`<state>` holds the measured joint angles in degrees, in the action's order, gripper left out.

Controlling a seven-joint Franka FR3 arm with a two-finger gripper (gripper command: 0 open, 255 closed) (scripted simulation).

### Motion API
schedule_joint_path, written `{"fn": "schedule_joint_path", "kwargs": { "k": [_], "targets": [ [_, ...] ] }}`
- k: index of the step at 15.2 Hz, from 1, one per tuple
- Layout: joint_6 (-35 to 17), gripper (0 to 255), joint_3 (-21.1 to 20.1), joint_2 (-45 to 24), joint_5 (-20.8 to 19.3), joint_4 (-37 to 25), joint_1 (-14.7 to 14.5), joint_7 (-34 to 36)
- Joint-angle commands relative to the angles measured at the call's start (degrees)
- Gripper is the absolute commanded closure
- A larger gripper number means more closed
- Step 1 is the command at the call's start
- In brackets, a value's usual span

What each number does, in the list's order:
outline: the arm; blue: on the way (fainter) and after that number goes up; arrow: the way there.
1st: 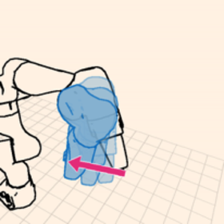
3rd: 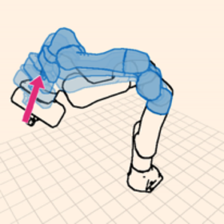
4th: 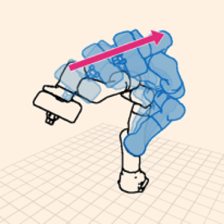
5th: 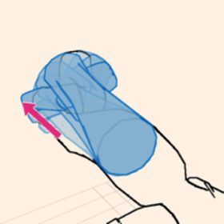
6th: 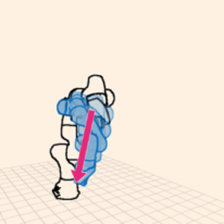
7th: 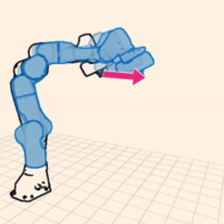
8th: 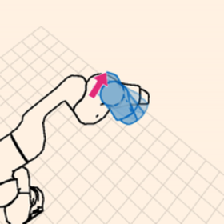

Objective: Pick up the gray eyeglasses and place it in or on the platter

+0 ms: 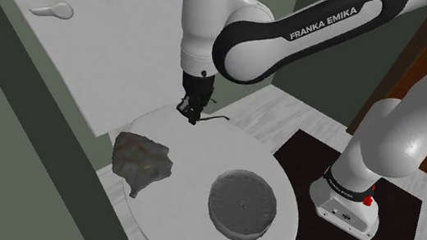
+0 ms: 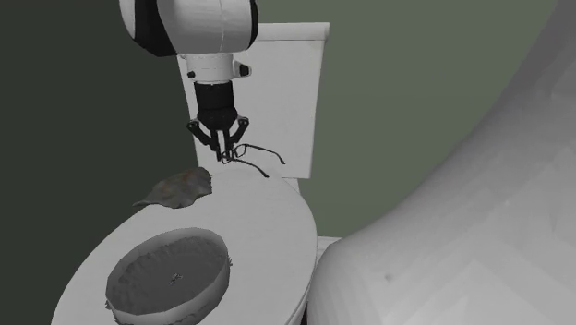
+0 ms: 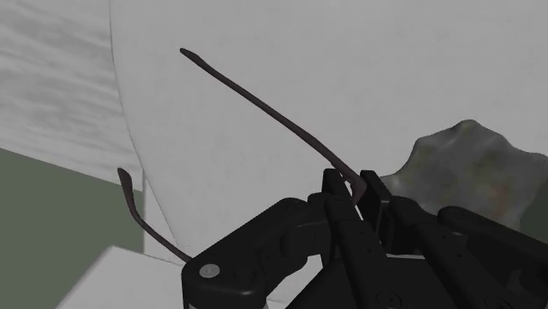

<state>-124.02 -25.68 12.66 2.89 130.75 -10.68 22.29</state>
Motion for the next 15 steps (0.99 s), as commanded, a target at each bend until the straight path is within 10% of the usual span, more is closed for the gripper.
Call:
{"fn": "schedule_joint_path", "kwargs": {
  "k": [1,15],
  "targets": [
    [0.15,255,-0.99,2.67,1.42,2.30,-1.31,1.42],
    [5.24,255,-10.52,16.96,11.35,9.92,-12.62,15.26]
  ]
}}
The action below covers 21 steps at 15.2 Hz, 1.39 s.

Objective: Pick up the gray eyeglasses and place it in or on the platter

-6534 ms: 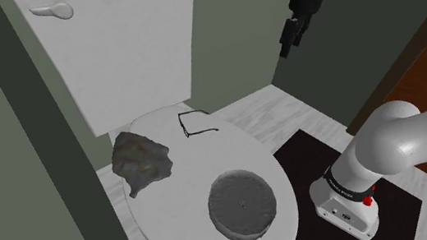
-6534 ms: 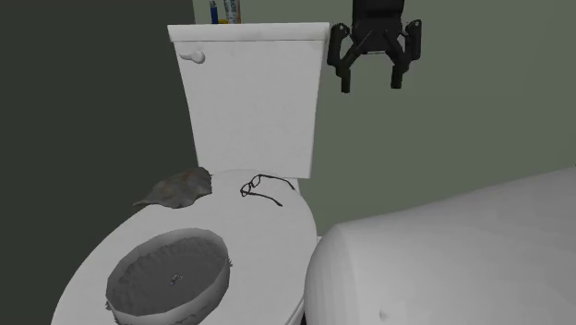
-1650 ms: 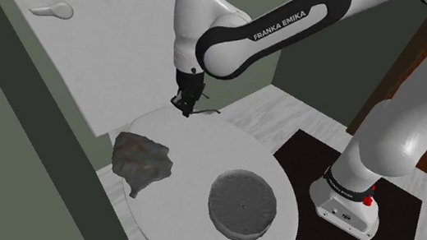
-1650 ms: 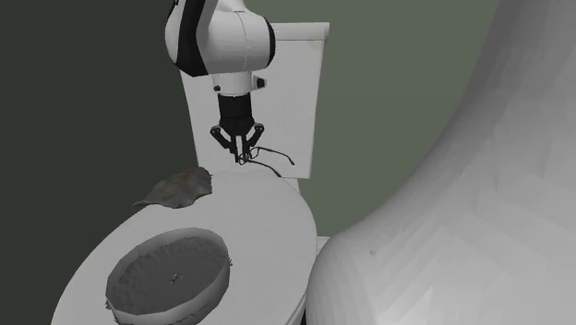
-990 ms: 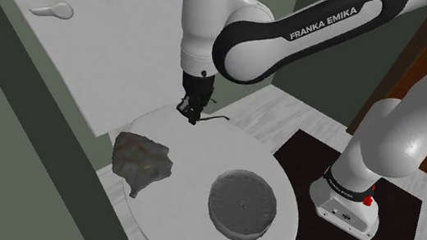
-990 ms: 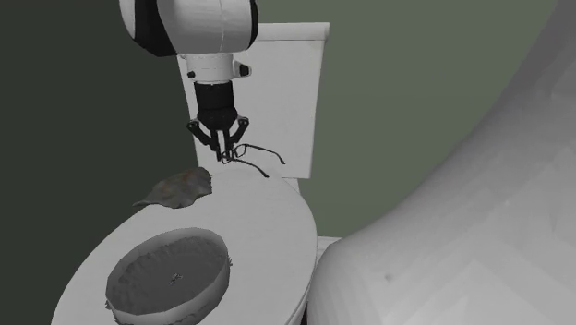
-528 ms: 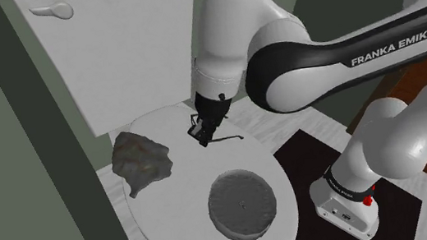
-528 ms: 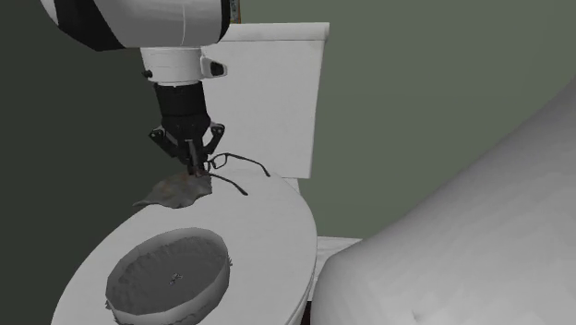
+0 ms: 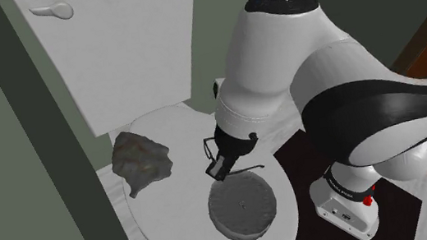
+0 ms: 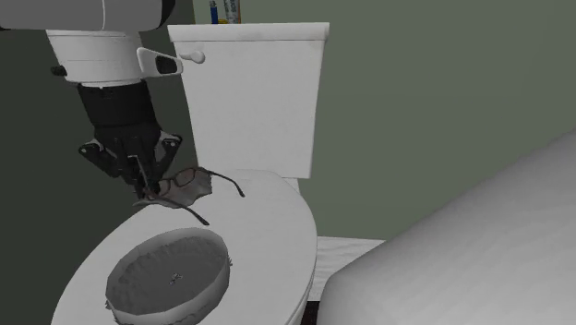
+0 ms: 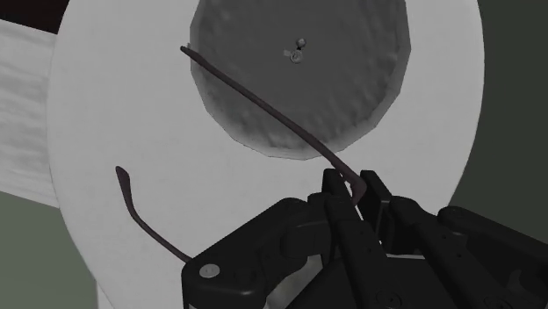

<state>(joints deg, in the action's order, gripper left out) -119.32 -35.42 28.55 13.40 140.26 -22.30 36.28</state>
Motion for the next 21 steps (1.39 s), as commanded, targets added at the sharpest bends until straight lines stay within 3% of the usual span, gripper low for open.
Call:
{"fn": "schedule_joint_path", "kwargs": {
  "k": [1,5,21],
  "targets": [
    [0.98,255,-1.63,1.67,1.48,0.43,-1.77,2.49],
    [2.56,255,-4.96,3.36,3.61,-0.06,-4.41,7.18],
    [-11.38,255,-10.67,-3.12,3.71,7.53,-2.78,9.14]
  ]
}}
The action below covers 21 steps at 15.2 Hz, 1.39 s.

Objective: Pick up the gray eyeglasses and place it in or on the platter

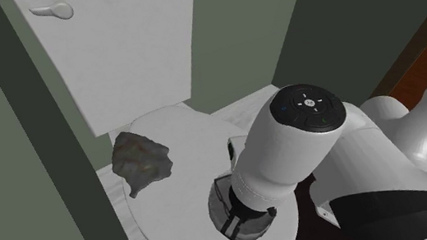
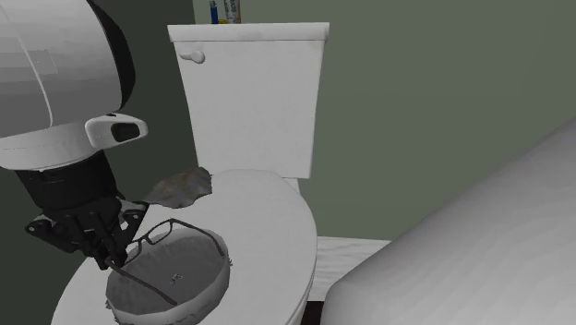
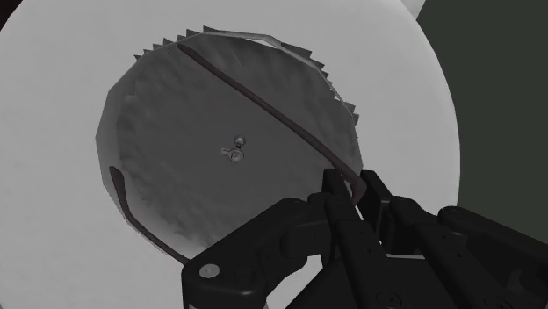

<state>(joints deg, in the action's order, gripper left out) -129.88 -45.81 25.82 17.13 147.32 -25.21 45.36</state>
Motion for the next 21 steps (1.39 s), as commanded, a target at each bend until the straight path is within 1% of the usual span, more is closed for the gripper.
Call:
{"fn": "schedule_joint_path", "kwargs": {
  "k": [1,7,8,13,17,21],
  "targets": [
    [-0.82,255,-0.27,-0.38,-0.02,0.48,0.12,0.06],
    [-0.82,255,-0.27,-0.39,-0.03,0.48,0.12,0.07],
    [-0.83,0,-0.27,-0.40,-0.04,0.48,0.13,0.07],
    [-0.82,0,-0.27,-0.39,-0.03,0.48,0.12,0.07],
    [8.01,0,3.29,4.62,0.63,-3.51,-1.65,-1.07],
    [8.01,0,3.30,4.62,0.62,-3.51,-1.67,-1.06]
  ]
}}
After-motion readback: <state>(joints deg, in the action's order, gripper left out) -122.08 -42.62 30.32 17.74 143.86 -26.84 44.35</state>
